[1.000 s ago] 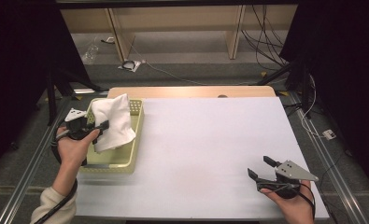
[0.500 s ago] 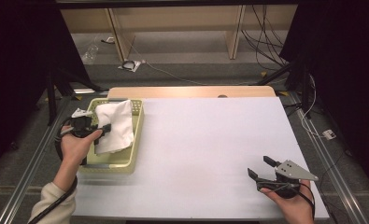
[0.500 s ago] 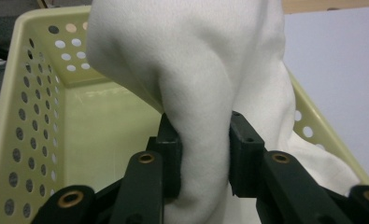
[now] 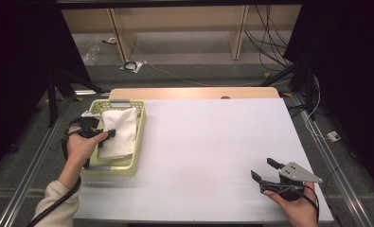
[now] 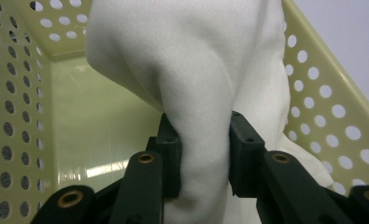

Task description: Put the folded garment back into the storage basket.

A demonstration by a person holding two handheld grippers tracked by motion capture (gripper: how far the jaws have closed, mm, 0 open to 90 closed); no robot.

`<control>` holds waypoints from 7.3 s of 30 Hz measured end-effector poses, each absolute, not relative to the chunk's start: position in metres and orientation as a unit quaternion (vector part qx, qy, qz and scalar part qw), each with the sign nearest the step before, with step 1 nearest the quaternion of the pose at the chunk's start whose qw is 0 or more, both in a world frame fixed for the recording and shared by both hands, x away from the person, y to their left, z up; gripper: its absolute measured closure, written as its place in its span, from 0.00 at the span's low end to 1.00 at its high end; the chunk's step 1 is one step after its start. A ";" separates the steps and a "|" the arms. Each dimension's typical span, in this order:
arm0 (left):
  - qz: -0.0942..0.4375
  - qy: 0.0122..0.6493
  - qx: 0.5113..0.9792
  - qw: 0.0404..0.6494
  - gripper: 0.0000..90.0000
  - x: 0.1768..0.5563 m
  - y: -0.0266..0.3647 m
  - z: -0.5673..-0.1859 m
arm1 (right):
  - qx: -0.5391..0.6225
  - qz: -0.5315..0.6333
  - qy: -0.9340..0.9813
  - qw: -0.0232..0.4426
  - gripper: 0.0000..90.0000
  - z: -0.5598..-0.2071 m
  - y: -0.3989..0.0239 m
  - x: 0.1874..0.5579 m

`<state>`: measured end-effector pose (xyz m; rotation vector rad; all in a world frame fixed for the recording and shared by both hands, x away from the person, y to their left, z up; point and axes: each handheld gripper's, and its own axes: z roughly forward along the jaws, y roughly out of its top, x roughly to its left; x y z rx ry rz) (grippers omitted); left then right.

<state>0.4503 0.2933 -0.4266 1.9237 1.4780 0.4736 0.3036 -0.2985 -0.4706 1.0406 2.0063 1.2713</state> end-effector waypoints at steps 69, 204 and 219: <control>0.201 0.563 0.772 0.218 0.74 0.477 0.301 -0.446 | 0.384 0.472 0.745 0.272 0.28 -0.471 -0.298 0.303; 0.208 0.519 0.789 0.254 0.69 0.460 0.244 -0.435 | 0.385 0.477 0.740 0.276 0.28 -0.468 -0.300 0.303; 0.221 0.523 0.761 0.314 0.39 0.452 0.239 -0.428 | 0.385 0.476 0.740 0.277 0.28 -0.468 -0.301 0.304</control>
